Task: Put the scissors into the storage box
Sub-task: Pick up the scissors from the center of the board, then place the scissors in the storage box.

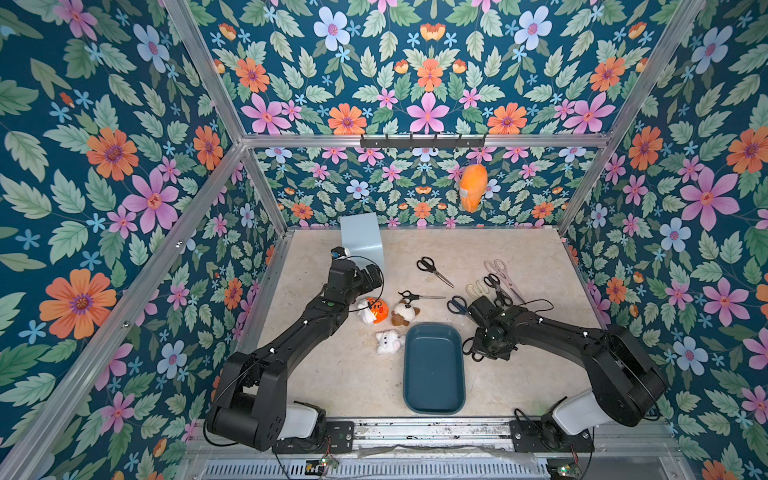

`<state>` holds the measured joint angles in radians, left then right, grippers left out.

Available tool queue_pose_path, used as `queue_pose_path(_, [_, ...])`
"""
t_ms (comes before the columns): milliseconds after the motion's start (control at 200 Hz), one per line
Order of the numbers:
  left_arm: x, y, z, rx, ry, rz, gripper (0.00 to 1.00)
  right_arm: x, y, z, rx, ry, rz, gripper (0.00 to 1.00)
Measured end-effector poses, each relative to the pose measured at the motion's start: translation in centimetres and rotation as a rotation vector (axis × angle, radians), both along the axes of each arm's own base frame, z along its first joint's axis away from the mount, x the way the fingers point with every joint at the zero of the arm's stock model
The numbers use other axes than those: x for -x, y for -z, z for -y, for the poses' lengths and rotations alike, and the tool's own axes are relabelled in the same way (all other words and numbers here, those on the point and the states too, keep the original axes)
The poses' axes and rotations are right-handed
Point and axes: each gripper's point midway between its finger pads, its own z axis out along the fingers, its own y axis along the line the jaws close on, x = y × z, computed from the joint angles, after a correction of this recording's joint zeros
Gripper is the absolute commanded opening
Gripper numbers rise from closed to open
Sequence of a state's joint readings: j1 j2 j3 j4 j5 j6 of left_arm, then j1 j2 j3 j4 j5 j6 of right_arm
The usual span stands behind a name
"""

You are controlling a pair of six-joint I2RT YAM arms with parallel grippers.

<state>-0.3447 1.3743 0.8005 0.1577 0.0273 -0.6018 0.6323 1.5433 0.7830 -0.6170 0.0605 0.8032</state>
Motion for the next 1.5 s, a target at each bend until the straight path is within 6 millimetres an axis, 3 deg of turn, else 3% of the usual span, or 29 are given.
queue_pose_path(135, [0.0,0.6,0.0,-0.006,-0.003,-0.011,0.99,-0.9,-1.3,0.0,0.023,-0.050,0.030,0.00])
queue_pose_path(305, [-0.7,1.0,0.2,-0.010,-0.003,-0.022,0.99,-2.5,-5.8,-0.5,0.007,-0.088,0.123,0.00])
queue_pose_path(470, [-1.7,0.7,0.5,-0.008,-0.003,-0.018,0.99,-2.6,-9.0,-0.9,-0.021,-0.120,0.153,0.00])
queue_pose_path(565, [-2.2,0.4,0.7,-0.007,-0.004,-0.016,0.99,-1.8,-10.5,-2.4,-0.055,-0.172,0.153,0.00])
queue_pose_path(740, [-2.7,0.0,0.4,-0.007,-0.014,-0.014,0.99,-0.1,-12.5,-7.4,-0.114,-0.328,0.172,0.00])
queue_pose_path(910, [-2.3,0.7,-2.0,-0.022,-0.067,-0.045,0.99,2.5,-11.6,-12.2,-0.119,-0.493,0.135,0.00])
queue_pose_path(1085, [-1.6,0.9,-4.9,-0.026,-0.131,-0.057,0.99,5.5,-9.1,-15.0,-0.088,-0.632,0.066,0.00])
queue_pose_path(1220, [-1.1,0.9,-6.5,-0.030,-0.169,-0.059,0.99,6.6,-7.7,-15.4,-0.080,-0.659,0.020,0.00])
queue_pose_path(1500, [-1.0,0.7,-6.9,-0.029,-0.174,-0.053,0.99,8.3,-6.1,-14.8,-0.093,-0.645,-0.050,0.00])
